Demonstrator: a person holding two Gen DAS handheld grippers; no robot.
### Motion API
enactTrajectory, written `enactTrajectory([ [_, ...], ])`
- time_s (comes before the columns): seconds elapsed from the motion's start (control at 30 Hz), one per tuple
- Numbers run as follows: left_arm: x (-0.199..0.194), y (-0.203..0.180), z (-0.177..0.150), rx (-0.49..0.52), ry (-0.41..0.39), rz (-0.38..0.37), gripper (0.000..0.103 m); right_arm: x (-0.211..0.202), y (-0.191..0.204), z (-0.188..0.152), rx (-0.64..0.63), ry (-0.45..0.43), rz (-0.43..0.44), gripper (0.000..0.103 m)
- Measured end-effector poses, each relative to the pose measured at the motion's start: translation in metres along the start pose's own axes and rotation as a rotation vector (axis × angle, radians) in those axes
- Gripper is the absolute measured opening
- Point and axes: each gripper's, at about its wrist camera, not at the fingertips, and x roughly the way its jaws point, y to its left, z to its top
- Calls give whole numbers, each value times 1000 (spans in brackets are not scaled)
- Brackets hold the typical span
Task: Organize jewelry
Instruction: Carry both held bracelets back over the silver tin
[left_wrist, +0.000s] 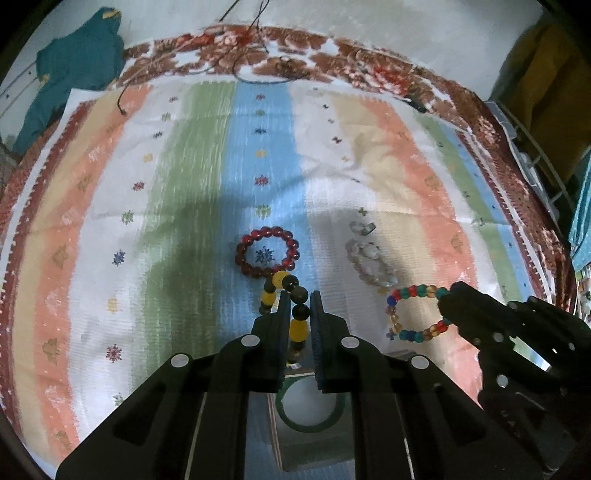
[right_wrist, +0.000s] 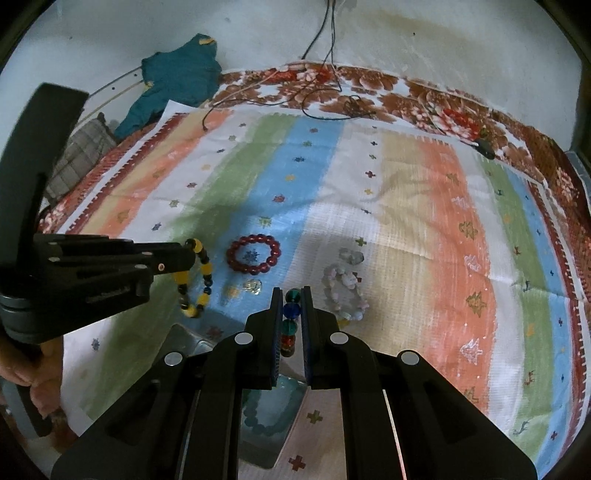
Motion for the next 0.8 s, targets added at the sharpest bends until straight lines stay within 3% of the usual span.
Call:
enactTrajectory([
  [0.8,-67,-32,-45,61,-109,-60,9,-33,10,-34,3,-13,9,10],
])
